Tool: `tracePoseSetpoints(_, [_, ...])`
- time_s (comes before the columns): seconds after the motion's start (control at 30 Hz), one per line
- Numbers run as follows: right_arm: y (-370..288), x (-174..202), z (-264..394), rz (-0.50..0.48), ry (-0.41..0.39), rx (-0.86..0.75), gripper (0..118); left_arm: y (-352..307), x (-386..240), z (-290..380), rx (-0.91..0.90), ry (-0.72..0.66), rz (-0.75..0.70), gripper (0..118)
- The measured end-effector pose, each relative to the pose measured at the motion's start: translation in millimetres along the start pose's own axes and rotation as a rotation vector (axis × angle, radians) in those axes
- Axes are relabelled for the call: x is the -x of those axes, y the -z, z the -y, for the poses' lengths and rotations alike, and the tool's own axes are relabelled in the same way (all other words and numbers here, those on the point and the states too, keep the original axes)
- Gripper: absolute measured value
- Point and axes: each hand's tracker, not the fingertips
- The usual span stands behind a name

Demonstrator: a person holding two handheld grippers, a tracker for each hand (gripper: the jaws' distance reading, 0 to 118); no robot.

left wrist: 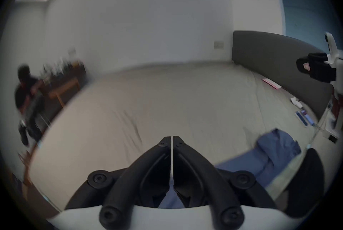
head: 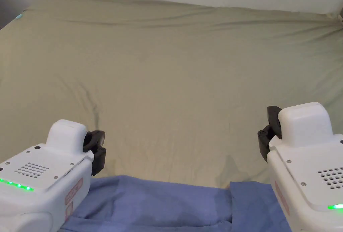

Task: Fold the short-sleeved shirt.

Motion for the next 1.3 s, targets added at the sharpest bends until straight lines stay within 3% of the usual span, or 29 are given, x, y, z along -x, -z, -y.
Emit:
tracePoseSetpoints(0.17, [12, -8, 16, -0.017, 0.022, 0.075, 2, 22, 95, 69, 0.243, -0.276, 0.09, 89])
tracePoseSetpoints(0.27, [18, -11, 22, -0.024, 0.029, 0.107, 2, 25, 149, 104, 0.35, -0.468, 0.194, 100])
tracePoseSetpoints(0.3, [20, -12, 24, -0.026, 0.03, 0.116, 2, 26, 165, 114, 0.376, -0.532, 0.235, 110])
tracePoseSetpoints(0.47, [24, -14, 25, -0.042, 0.042, 0.146, 2, 34, 203, 151, 0.419, -0.803, 0.374, 112])
tracePoseSetpoints(0.63, [23, -12, 22, -0.057, 0.052, 0.161, 2, 47, 204, 172, 0.378, -0.893, 0.503, 115])
tracePoseSetpoints(0.7, [20, -10, 20, -0.067, 0.058, 0.161, 2, 57, 206, 174, 0.31, -0.976, 0.583, 114])
tracePoseSetpoints(0.77, [18, -8, 17, -0.073, 0.056, 0.156, 2, 81, 206, 195, 0.397, -1.153, 0.713, 108])
tracePoseSetpoints(0.8, [17, -8, 16, -0.075, 0.054, 0.153, 2, 85, 195, 196, 0.41, -1.132, 0.705, 94])
tracePoseSetpoints(0.83, [16, -7, 14, -0.077, 0.052, 0.149, 2, 86, 190, 191, 0.362, -1.043, 0.694, 63])
tracePoseSetpoints(0.87, [15, -7, 12, -0.078, 0.051, 0.145, 2, 88, 185, 185, 0.364, -0.983, 0.649, 15])
tracePoseSetpoints(0.9, [13, -7, 10, -0.078, 0.051, 0.143, 2, 92, 170, 176, 0.432, -0.942, 0.531, 9])
tracePoseSetpoints(0.93, [12, -7, 10, -0.079, 0.052, 0.14, 2, 98, 166, 180, 0.521, -0.895, 0.403, 9])
tracePoseSetpoints(1.0, [8, -7, 7, -0.082, 0.048, 0.133, 2, 91, 178, 179, 0.401, -1.033, 0.548, 9])
tracePoseSetpoints(1.1, [2, -8, 5, -0.078, 0.036, 0.124, 2, 93, 178, 186, 0.418, -0.857, 0.429, 9])
tracePoseSetpoints(1.2, [-2, -11, 2, -0.072, 0.034, 0.119, 2, 64, 139, 139, 0.409, -0.671, 0.294, 9])
tracePoseSetpoints(1.3, [-5, -14, 0, -0.065, 0.032, 0.112, 2, 50, 127, 122, 0.37, -0.627, 0.272, 9])
